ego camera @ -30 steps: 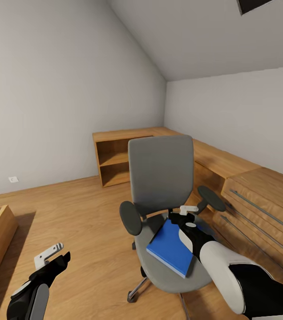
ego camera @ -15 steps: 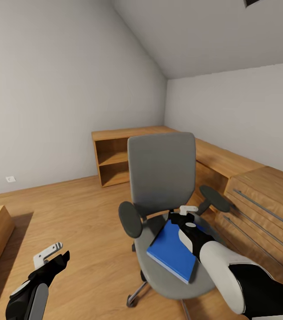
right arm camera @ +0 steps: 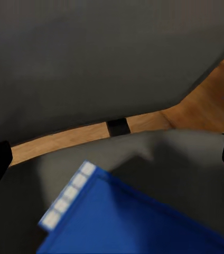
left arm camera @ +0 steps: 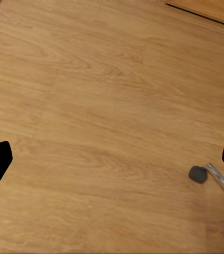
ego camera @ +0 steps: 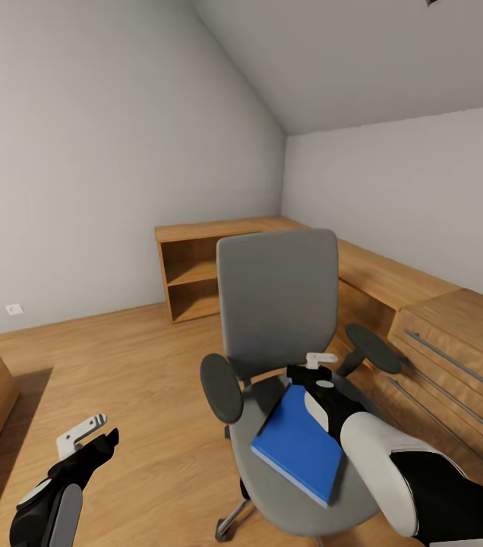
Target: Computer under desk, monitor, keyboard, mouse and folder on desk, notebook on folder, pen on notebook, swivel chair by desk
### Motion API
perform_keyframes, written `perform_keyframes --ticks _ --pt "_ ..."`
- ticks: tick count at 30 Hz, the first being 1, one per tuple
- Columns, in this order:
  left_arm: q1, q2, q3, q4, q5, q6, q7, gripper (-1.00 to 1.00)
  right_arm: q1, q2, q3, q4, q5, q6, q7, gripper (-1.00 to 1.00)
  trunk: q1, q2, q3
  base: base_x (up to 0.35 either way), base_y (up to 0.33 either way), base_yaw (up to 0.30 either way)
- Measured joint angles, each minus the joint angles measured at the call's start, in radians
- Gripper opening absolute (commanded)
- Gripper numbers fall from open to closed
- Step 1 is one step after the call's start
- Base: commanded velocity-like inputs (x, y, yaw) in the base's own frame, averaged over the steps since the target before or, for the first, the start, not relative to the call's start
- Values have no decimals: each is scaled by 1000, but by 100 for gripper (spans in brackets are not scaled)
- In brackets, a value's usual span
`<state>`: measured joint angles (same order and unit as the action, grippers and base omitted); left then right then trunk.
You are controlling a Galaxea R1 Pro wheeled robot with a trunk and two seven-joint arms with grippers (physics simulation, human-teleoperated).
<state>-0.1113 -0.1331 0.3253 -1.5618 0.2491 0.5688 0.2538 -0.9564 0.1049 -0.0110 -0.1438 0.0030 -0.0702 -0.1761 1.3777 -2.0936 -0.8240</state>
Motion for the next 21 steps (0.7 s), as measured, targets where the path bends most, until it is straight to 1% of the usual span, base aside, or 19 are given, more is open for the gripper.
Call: perform_keyframes --ticks 6,14,18,21 --pt "0 0 1 0 0 0 0 100 0 -1 0 1 0 9 2 100 0 0 0 16 0 0" --pt "0 0 1 -1 -1 0 0 100 0 -1 -3 3 -1 70 4 100 0 0 0 2 0 0" --pt "0 -1 1 -15 0 0 0 100 0 -2 -4 4 -1 92 4 100 0 0 0 0 0 0" --pt "0 -1 1 -25 1 0 0 100 0 -2 -5 4 -2 96 4 100 12 -21 -9 0 0 0"
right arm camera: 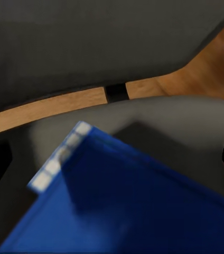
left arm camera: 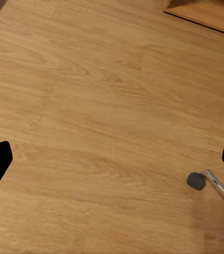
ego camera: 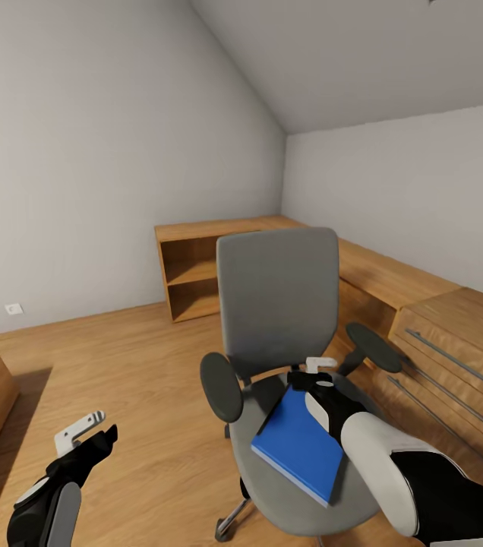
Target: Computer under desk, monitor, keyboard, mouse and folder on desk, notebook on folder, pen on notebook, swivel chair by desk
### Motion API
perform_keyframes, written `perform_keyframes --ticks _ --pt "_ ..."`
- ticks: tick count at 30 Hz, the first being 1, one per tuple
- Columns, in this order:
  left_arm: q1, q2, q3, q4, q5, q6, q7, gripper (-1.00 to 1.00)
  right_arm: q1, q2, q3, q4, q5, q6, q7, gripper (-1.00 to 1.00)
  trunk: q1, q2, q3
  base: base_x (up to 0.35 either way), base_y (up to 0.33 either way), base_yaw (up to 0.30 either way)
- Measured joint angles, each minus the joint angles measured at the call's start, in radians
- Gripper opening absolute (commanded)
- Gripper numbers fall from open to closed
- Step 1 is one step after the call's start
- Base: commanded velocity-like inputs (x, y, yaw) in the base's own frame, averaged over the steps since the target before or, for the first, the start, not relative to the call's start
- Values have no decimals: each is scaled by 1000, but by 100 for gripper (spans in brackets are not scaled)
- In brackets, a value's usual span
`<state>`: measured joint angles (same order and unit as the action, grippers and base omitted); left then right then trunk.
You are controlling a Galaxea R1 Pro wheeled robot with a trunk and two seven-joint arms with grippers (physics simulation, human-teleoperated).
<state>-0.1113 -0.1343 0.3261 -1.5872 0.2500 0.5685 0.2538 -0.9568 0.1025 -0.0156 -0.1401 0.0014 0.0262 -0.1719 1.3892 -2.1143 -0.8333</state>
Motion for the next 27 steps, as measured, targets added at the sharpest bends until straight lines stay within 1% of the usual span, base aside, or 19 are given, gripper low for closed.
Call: perform_keyframes --ticks 8,18,21,23,27 --pt "0 -2 -1 -5 0 0 0 100 0 0 0 0 0 1 0 100 31 -56 -25 0 0 0" --pt "-1 -3 -3 -16 0 -2 0 100 0 0 1 -1 1 2 0 100 31 -56 -25 0 0 0" --pt "-1 -3 -3 -19 0 -2 0 100 0 0 1 -1 1 2 0 100 42 -77 -34 0 0 0" --pt "-1 -3 -3 -20 0 -3 0 100 -1 0 8 -3 4 2 0 100 50 -91 -41 0 0 0" --pt "-2 -3 -3 -21 -1 -2 0 100 -1 0 9 -3 5 2 0 100 50 -91 -41 0 0 0"
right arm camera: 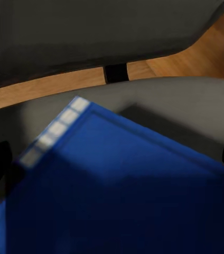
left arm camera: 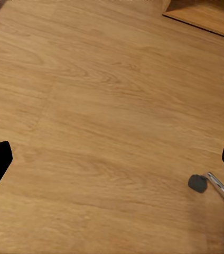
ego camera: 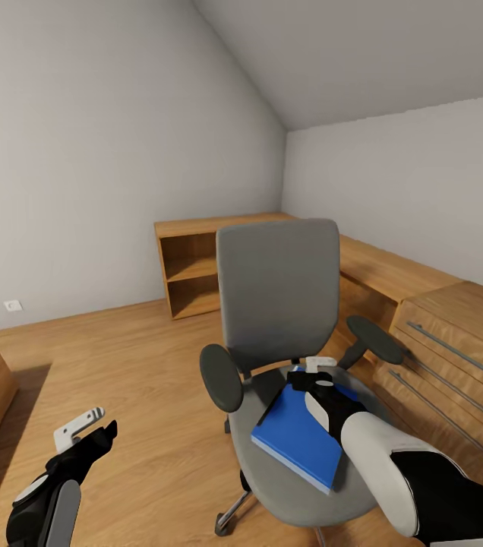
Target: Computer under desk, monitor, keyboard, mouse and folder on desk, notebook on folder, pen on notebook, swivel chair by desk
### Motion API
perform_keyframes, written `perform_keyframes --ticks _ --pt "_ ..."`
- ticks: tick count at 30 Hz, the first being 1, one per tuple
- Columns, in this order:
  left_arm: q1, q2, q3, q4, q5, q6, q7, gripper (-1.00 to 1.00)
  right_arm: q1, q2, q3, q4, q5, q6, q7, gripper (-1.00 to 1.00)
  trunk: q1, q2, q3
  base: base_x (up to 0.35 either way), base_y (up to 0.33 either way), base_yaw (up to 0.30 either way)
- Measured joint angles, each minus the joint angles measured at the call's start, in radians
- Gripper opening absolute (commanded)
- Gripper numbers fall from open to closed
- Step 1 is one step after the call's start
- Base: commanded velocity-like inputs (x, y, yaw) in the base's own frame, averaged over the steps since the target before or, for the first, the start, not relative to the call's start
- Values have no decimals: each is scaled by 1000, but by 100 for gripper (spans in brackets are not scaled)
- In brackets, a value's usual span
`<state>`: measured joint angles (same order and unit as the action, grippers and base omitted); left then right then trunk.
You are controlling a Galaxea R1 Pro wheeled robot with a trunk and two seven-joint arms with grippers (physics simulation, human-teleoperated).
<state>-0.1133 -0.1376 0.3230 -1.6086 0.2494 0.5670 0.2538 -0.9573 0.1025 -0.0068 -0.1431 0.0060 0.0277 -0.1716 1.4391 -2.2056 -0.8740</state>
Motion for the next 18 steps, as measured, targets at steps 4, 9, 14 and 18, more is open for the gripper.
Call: perform_keyframes --ticks 4,9,14,18 --pt "-1 0 0 1 -1 0 0 100 0 0 0 0 0 0 0 100 0 0 0 0 0 0" --pt "-1 0 0 2 -1 0 0 100 0 0 1 0 0 0 0 100 0 0 0 -32 -9 0" --pt "-1 1 0 2 -4 0 0 100 0 0 -2 -2 2 0 0 100 0 0 0 -243 -71 0" --pt "-1 0 0 3 -4 0 0 100 0 0 1 -5 3 0 0 100 0 0 0 -204 -80 0"
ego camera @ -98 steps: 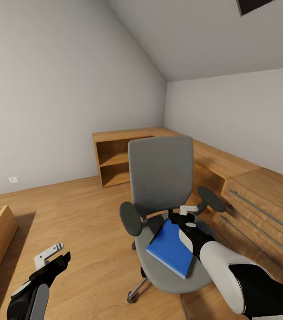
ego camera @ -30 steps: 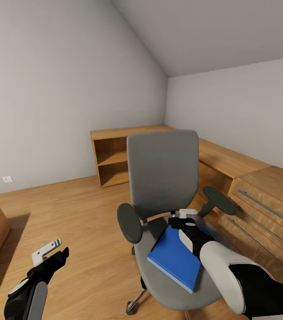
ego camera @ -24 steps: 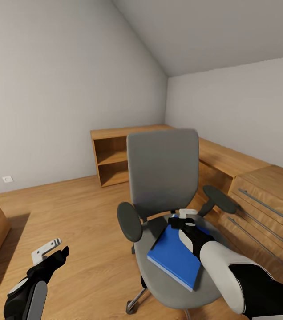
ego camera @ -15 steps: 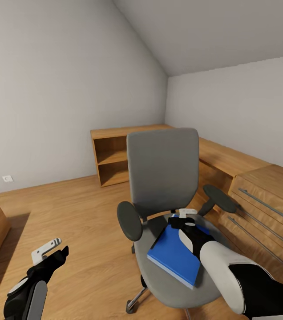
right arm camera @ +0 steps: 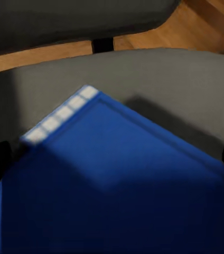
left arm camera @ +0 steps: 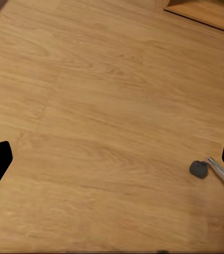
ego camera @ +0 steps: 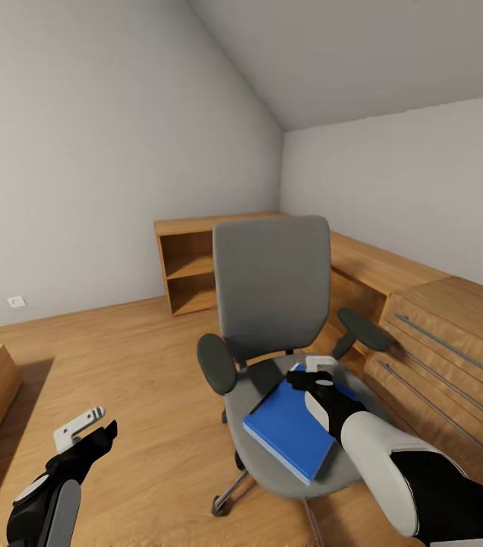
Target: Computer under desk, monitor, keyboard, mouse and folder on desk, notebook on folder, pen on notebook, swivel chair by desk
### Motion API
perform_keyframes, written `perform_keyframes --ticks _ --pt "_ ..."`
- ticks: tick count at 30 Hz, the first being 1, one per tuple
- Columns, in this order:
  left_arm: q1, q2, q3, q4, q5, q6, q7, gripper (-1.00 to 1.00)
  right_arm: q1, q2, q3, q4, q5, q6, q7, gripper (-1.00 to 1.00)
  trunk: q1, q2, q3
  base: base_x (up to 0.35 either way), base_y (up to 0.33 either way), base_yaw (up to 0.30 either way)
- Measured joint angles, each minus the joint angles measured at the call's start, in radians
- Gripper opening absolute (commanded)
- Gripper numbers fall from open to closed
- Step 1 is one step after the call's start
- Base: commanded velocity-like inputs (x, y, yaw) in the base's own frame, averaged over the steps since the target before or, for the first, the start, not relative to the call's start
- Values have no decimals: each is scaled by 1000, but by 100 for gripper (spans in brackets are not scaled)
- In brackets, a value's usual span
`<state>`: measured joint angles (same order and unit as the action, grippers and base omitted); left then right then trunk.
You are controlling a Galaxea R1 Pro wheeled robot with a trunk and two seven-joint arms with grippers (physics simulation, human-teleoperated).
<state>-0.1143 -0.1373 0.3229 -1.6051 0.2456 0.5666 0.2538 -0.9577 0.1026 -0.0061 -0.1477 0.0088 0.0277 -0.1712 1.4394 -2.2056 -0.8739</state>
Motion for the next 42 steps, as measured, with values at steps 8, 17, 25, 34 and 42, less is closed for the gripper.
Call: perform_keyframes --ticks 8,17,25,34,42 --pt "0 0 0 1 0 -1 0 100 0 0 -6 -4 -2 -1 0 100 0 0 0 -188 -112 0" --pt "0 0 0 0 0 -1 0 100 0 0 -6 -6 -2 -2 0 100 0 0 0 -201 -96 0" --pt "0 0 0 0 0 -1 0 100 0 0 -7 -5 -1 -4 -1 100 0 0 0 -25 -3 0" --pt "0 1 0 0 0 0 0 100 0 0 -8 -3 1 -5 -1 100 0 0 0 -83 0 0" --pt "0 3 0 0 0 0 0 100 1 1 -5 3 -6 -8 -1 100 -23 42 19 -4 0 0"
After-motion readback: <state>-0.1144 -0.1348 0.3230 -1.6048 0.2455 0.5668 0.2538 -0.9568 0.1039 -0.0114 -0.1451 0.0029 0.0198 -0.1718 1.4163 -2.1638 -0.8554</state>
